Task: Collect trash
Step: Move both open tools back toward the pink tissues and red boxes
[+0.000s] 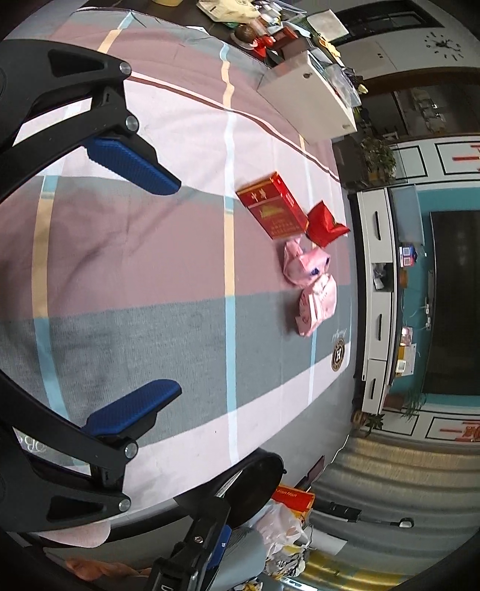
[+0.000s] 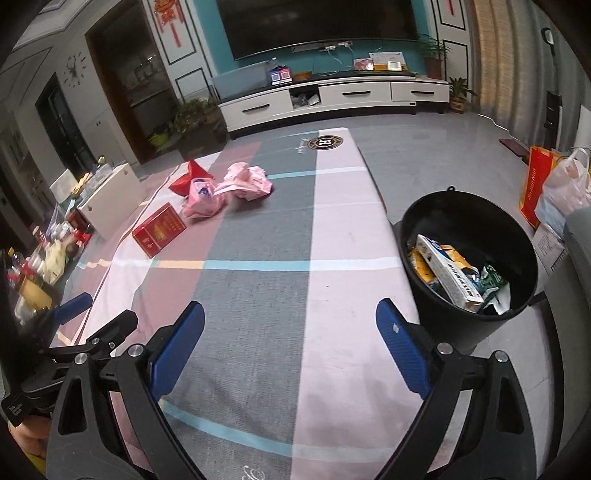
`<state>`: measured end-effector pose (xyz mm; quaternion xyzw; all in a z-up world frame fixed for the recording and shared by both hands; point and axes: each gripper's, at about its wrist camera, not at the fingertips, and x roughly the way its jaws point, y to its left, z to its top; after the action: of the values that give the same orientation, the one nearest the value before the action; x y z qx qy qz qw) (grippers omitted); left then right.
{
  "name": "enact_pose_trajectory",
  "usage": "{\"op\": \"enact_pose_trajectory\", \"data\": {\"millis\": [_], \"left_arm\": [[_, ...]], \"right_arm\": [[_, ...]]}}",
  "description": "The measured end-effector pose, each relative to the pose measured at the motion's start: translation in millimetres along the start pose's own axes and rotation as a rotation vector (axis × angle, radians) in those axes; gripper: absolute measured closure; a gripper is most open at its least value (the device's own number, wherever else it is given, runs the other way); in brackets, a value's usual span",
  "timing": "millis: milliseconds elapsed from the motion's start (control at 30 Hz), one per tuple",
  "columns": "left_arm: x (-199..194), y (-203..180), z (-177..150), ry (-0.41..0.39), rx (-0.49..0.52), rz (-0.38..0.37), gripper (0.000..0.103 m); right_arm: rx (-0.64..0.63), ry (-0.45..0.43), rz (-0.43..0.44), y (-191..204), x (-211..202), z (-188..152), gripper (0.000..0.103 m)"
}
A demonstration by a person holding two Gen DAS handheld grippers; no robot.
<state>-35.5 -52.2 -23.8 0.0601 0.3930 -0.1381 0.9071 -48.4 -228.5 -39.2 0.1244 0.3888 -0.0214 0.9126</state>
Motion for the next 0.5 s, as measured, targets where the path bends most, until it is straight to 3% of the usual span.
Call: {"op": "enact_pose_trajectory", "data": {"millis": [500], "left_arm": [[15, 33, 1, 0.024, -0.055, 0.021, 0.003]], "right_arm": [[-0.056, 0.036, 0.032, 36, 30, 14, 0.011]]}}
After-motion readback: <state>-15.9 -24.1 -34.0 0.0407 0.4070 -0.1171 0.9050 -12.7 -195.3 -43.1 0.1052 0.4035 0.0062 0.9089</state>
